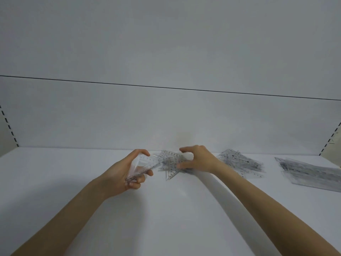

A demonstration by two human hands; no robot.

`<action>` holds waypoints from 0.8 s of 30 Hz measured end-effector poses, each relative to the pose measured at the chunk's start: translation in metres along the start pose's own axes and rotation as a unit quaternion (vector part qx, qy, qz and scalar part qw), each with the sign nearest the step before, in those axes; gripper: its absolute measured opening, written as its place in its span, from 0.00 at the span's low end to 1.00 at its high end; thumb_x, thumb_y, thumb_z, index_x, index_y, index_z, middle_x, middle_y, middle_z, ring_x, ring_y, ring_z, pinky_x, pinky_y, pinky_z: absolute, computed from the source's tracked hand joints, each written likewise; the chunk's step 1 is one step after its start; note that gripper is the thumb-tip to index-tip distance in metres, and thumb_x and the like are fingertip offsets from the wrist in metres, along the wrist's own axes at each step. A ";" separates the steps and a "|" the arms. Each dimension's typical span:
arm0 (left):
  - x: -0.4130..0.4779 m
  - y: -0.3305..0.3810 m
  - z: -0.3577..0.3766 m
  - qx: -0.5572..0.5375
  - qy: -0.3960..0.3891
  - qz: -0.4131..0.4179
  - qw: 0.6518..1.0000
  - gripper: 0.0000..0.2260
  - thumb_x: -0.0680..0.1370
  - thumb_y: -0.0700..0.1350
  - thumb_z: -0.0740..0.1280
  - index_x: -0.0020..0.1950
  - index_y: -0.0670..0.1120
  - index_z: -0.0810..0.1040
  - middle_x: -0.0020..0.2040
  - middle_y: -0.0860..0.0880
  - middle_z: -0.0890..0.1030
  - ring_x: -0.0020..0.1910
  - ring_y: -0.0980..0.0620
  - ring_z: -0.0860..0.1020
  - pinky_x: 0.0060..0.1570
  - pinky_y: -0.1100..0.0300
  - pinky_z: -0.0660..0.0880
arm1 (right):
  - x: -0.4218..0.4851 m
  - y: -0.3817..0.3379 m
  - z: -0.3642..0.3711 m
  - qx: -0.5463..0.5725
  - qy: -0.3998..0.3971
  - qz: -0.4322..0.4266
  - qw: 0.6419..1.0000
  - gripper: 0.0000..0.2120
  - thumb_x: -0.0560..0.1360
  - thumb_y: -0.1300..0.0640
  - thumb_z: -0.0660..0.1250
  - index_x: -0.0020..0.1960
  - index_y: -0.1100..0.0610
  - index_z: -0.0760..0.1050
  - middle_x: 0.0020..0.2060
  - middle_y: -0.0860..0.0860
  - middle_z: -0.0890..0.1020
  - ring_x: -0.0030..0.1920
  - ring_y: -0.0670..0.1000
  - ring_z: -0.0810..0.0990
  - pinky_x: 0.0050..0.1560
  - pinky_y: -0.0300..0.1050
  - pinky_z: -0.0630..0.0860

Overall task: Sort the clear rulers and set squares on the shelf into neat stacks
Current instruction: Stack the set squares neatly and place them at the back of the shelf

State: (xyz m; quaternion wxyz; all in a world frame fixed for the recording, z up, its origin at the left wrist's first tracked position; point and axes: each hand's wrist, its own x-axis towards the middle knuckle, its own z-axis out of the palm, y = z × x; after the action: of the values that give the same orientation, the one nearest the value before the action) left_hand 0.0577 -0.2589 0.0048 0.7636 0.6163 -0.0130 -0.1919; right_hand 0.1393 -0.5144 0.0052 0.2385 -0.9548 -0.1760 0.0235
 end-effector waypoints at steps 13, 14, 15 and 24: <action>0.005 0.002 -0.004 -0.023 0.028 0.004 0.999 0.10 0.79 0.52 0.58 0.53 0.52 0.77 0.47 0.34 0.79 0.28 0.47 0.70 0.24 0.63 0.63 | -0.004 -0.005 -0.013 0.315 0.055 -0.040 0.947 0.01 0.71 0.60 0.74 0.41 0.57 0.83 0.35 0.52 0.84 0.38 0.46 0.80 0.46 0.40 0.76; 0.006 0.002 -0.001 -0.029 0.024 0.001 0.999 0.10 0.80 0.52 0.57 0.53 0.51 0.76 0.47 0.34 0.79 0.29 0.46 0.70 0.24 0.62 0.64 | -0.008 -0.012 -0.016 0.354 0.042 -0.054 0.933 0.01 0.71 0.61 0.74 0.41 0.57 0.83 0.35 0.52 0.84 0.37 0.47 0.80 0.45 0.40 0.76; 0.008 0.001 0.002 -0.037 0.016 -0.002 0.999 0.12 0.80 0.53 0.56 0.54 0.51 0.76 0.47 0.33 0.79 0.29 0.46 0.70 0.24 0.62 0.64 | -0.012 -0.021 -0.015 0.382 0.034 -0.065 0.921 0.01 0.71 0.63 0.73 0.41 0.58 0.83 0.34 0.52 0.83 0.37 0.48 0.80 0.45 0.39 0.77; 0.013 0.002 0.023 -0.029 -0.028 -0.003 0.999 0.14 0.79 0.58 0.57 0.52 0.52 0.78 0.46 0.37 0.79 0.29 0.47 0.69 0.25 0.63 0.63 | -0.019 -0.068 0.018 0.307 0.099 -0.075 0.944 0.04 0.66 0.58 0.78 0.37 0.53 0.83 0.35 0.46 0.83 0.40 0.45 0.80 0.47 0.46 0.78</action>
State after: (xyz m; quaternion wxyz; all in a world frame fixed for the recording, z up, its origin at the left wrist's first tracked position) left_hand 0.0644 -0.2837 0.0089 0.7799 0.5884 -0.0274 -0.2115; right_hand 0.0972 -0.4573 0.0200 0.5375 -0.8167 -0.2068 -0.0357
